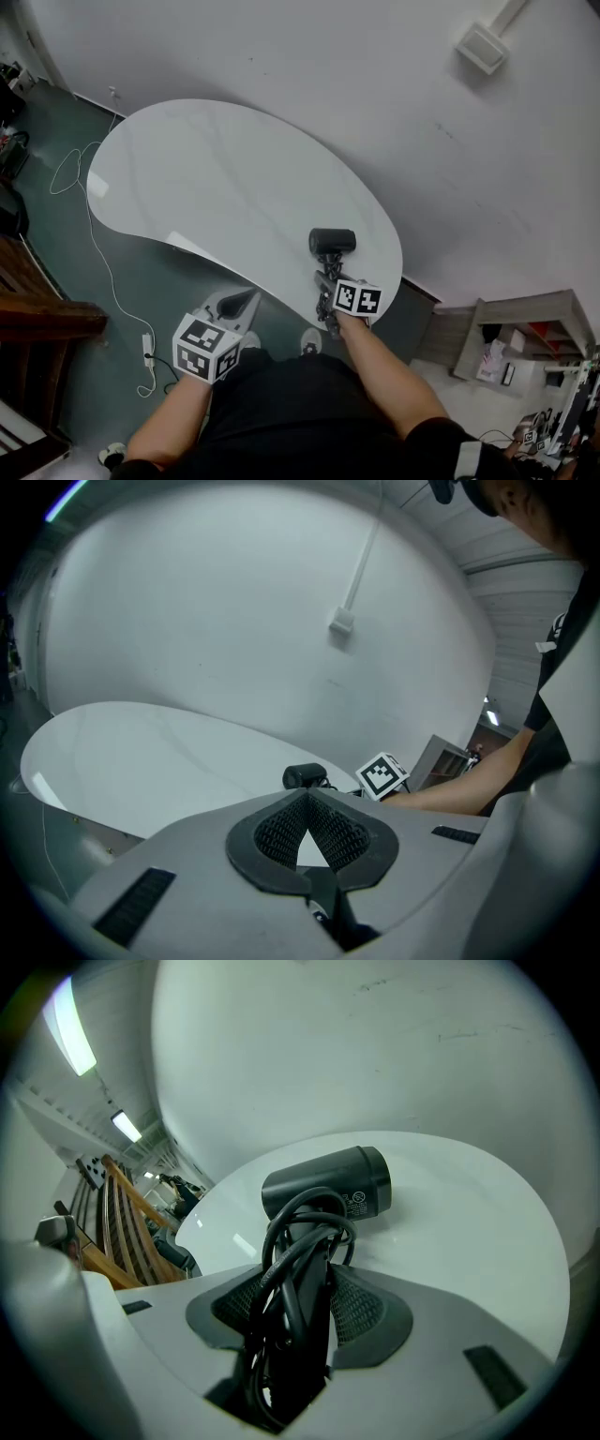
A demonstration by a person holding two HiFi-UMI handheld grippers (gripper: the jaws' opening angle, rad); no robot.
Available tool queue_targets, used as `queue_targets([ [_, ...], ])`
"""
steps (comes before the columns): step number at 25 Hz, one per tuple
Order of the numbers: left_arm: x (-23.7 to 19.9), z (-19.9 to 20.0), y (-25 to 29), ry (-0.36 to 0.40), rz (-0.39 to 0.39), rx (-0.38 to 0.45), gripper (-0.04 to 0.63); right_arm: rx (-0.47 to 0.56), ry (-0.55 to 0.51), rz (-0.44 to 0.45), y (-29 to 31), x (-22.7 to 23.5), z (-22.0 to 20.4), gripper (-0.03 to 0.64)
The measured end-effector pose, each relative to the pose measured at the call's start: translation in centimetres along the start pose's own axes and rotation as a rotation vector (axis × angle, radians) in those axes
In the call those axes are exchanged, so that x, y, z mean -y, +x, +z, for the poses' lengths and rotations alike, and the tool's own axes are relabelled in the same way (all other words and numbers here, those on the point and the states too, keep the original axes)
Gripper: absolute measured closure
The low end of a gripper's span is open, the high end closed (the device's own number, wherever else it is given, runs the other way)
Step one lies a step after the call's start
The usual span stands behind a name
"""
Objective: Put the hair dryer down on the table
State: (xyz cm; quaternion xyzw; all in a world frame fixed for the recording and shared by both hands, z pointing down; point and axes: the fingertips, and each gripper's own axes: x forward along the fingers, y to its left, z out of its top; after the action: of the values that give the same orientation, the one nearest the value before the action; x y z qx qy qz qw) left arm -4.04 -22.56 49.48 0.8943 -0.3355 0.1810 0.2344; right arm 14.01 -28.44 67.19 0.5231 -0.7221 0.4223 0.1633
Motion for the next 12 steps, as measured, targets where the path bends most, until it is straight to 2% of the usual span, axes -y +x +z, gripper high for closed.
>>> queue_targets([
  [6, 0.0, -0.9, -1.0, -0.031, 0.064, 0.003, 0.584, -0.026, -0.019, -0.017, 0.9, 0.5, -0.6, 0.420],
  [12, 0.4, -1.0, -1.5, -0.039, 0.090, 0.011, 0.584, -0.052, -0.057, -0.007, 1.5, 0.1, -1.3, 0.420],
])
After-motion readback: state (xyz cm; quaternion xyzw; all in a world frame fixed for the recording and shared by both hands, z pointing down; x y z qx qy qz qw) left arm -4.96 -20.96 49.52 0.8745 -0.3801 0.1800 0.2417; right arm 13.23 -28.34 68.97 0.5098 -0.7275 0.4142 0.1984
